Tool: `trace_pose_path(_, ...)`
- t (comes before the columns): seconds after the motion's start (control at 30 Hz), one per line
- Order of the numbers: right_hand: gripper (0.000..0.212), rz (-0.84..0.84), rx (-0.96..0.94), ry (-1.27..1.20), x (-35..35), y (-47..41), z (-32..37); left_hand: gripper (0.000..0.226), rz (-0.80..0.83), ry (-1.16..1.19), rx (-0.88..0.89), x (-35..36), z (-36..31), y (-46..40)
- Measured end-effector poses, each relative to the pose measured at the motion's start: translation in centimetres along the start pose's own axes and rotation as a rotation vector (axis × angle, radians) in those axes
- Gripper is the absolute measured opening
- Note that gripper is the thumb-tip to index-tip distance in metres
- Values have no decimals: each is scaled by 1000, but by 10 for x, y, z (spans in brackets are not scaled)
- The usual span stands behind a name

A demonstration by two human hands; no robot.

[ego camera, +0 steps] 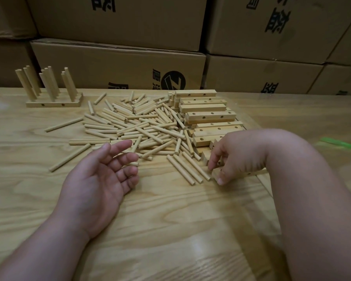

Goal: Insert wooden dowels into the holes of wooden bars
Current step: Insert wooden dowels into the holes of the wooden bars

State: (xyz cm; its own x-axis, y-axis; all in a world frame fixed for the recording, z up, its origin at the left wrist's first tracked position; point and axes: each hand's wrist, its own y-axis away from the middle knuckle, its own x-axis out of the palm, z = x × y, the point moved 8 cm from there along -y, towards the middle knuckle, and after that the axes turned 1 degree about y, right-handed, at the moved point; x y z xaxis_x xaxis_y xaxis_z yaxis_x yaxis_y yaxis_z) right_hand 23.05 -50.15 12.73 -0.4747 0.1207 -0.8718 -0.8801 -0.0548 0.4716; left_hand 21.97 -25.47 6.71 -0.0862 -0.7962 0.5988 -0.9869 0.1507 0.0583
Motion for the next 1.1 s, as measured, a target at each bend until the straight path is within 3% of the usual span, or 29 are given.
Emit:
trace_pose_path(0.17,11,-140,-23,17,-13,4,3,42,0,11,0,-1,0,0)
trace_pose_path(0.3,10,-277,-98,-45,-34,18,8,41,2,17,-3,-3,1,-1)
trace_pose_path(0.43,16,-363,-184,-165,-49,29,16,42,-1,21,-5,-3,1,0)
trace_pose_path(0.6,37,-433,-317,-516,-57,31,21,43,-15,33,-7,-3,1,0)
trace_pose_path(0.8,29,-339,-399,-1038,-46,11,19,50,-32,-13,-9,-2,1,0)
trace_pose_path(1.1,25,-219,-460,-1233,-23,-10,48,49,50,-192,-32,10,8,5)
